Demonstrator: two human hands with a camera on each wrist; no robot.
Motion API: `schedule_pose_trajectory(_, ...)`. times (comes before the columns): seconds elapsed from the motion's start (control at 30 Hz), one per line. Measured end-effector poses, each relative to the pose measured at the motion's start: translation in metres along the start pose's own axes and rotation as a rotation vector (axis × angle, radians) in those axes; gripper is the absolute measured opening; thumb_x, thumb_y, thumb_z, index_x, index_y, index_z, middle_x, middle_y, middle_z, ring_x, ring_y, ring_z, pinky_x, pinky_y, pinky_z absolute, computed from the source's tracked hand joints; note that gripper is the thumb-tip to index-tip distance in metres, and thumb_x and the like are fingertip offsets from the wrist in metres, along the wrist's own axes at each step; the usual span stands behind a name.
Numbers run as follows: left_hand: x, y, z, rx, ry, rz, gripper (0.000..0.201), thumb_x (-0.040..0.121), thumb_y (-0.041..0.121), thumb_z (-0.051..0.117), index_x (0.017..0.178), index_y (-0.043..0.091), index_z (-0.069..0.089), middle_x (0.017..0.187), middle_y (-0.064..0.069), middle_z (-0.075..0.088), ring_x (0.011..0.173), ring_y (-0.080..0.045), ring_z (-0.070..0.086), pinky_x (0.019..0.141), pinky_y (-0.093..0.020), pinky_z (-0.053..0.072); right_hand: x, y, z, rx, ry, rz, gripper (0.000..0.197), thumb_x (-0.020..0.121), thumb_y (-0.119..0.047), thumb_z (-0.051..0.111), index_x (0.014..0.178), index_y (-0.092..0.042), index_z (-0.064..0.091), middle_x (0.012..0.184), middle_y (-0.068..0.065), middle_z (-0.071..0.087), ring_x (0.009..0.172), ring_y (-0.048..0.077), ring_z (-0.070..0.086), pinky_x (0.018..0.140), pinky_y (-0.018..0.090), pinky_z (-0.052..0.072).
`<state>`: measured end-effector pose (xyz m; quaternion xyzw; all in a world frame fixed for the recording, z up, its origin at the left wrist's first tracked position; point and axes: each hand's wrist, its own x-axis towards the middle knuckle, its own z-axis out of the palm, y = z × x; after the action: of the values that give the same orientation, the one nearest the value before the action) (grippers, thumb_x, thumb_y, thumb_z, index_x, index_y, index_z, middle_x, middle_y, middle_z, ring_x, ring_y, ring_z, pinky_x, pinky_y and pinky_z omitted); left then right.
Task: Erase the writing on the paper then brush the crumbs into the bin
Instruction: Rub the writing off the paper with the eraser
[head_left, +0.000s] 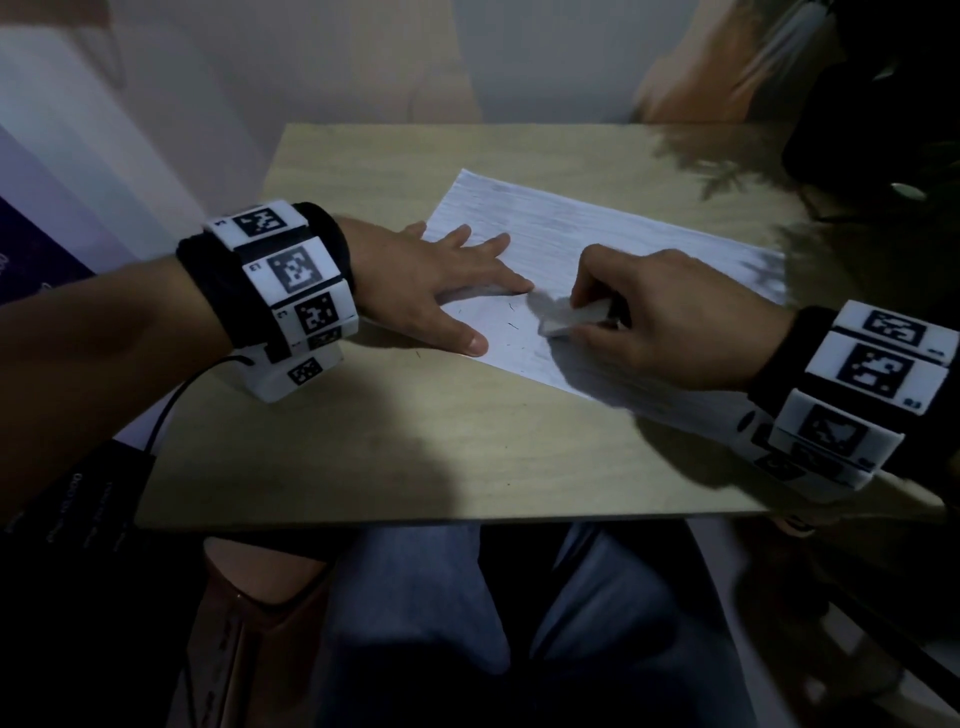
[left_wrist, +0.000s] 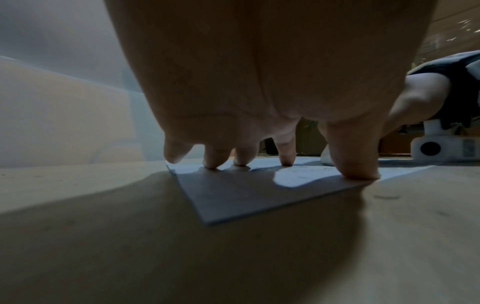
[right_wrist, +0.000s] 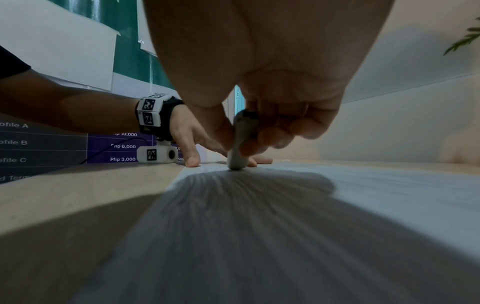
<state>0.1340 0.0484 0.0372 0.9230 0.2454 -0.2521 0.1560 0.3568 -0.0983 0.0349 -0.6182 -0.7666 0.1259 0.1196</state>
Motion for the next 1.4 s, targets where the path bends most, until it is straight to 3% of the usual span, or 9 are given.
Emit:
schedule_pose_trajectory(0.13,0.0,0.001,0.0,0.003,0.003,-0.005,0.081,0.089,0.075,0.047,0.154,0.06,0.001,0.166,0.014,-0.024,0.154,-0.017,-0.022,0.124,-0.054,-0.011,0.0,-0.006,-0.004,0.106,-0.14,-0.041,0.03,0.085,-0.058,0.057,0.096,-0.03,0.057,0.087,-0.012,0.067,0.078,0.006,0.061,0.072,0.03,0.048)
schedule_pose_trajectory(0.37,0.0,-0.005,-0.003,-0.01,0.005,-0.015,0.079,0.09,0.074,0.049,0.152,0.062,0.003,0.167,0.014,-0.023,0.155,-0.019,-0.02,0.124,-0.055,-0.012,0.015,0.004,-0.007,0.006,-0.006,-0.089,0.025,0.088,-0.045,0.061,0.102,-0.026,0.052,0.081,-0.007,0.063,0.071,0.017,0.056,0.066,0.04,0.047)
schedule_pose_trajectory(0.67,0.002,-0.005,0.0,-0.016,0.043,-0.015,0.072,0.093,0.073,0.043,0.153,0.061,0.005,0.168,0.013,-0.021,0.155,-0.019,-0.019,0.124,-0.052,-0.014,0.015,0.007,-0.001,0.003,-0.066,-0.037,0.034,0.085,-0.059,0.051,0.099,-0.028,0.051,0.087,-0.006,0.067,0.076,0.019,0.061,0.069,0.041,0.05)
schedule_pose_trajectory(0.8,0.003,-0.004,-0.001,-0.01,0.046,-0.024,0.072,0.094,0.069,0.046,0.154,0.059,0.007,0.168,0.012,-0.02,0.156,-0.02,-0.017,0.124,-0.052,-0.013,0.012,0.0,-0.002,0.086,-0.158,-0.05,0.029,0.084,-0.056,0.058,0.096,-0.03,0.055,0.087,-0.014,0.066,0.077,0.004,0.059,0.068,0.023,0.044)
schedule_pose_trajectory(0.97,0.002,-0.004,-0.002,-0.022,0.044,-0.02,0.074,0.092,0.07,0.046,0.153,0.06,0.007,0.168,0.012,-0.02,0.155,-0.018,-0.018,0.124,-0.051,-0.013,0.017,0.005,-0.003,0.041,-0.037,-0.012,0.032,0.088,-0.053,0.061,0.102,-0.025,0.058,0.089,-0.008,0.066,0.079,0.015,0.06,0.07,0.035,0.048)
schedule_pose_trajectory(1.07,0.001,-0.004,-0.002,-0.035,0.041,-0.023,0.074,0.091,0.071,0.046,0.153,0.06,0.007,0.169,0.012,-0.02,0.155,-0.018,-0.018,0.124,-0.05,-0.013,0.013,0.001,-0.001,0.093,-0.187,-0.075,0.025,0.088,-0.05,0.063,0.101,-0.029,0.058,0.091,-0.014,0.065,0.08,0.004,0.058,0.071,0.025,0.043)
schedule_pose_trajectory(1.23,0.001,-0.003,-0.002,-0.031,0.034,-0.026,0.08,0.084,0.077,0.042,0.154,0.059,0.007,0.168,0.013,-0.02,0.155,-0.018,-0.019,0.124,-0.049,-0.013,0.016,0.002,-0.004,0.027,-0.051,-0.024,0.042,0.083,-0.061,0.054,0.104,-0.025,0.061,0.09,-0.008,0.067,0.079,0.012,0.059,0.07,0.03,0.044)
schedule_pose_trajectory(1.33,0.002,-0.006,-0.001,-0.036,0.04,-0.02,0.074,0.092,0.071,0.046,0.153,0.061,0.007,0.168,0.014,-0.02,0.155,-0.017,-0.019,0.124,-0.049,-0.013,0.013,-0.002,-0.004,0.108,-0.17,-0.074,0.027,0.086,-0.052,0.062,0.099,-0.029,0.061,0.085,-0.014,0.064,0.075,0.0,0.057,0.066,0.016,0.039)
schedule_pose_trajectory(1.4,0.001,-0.006,-0.002,-0.033,0.035,-0.018,0.075,0.09,0.074,0.045,0.153,0.061,0.007,0.168,0.013,-0.021,0.155,-0.018,-0.019,0.124,-0.049,-0.013,0.013,-0.002,-0.004,0.137,-0.164,-0.048,0.032,0.081,-0.056,0.062,0.097,-0.028,0.063,0.086,-0.014,0.065,0.077,0.001,0.058,0.068,0.018,0.041)
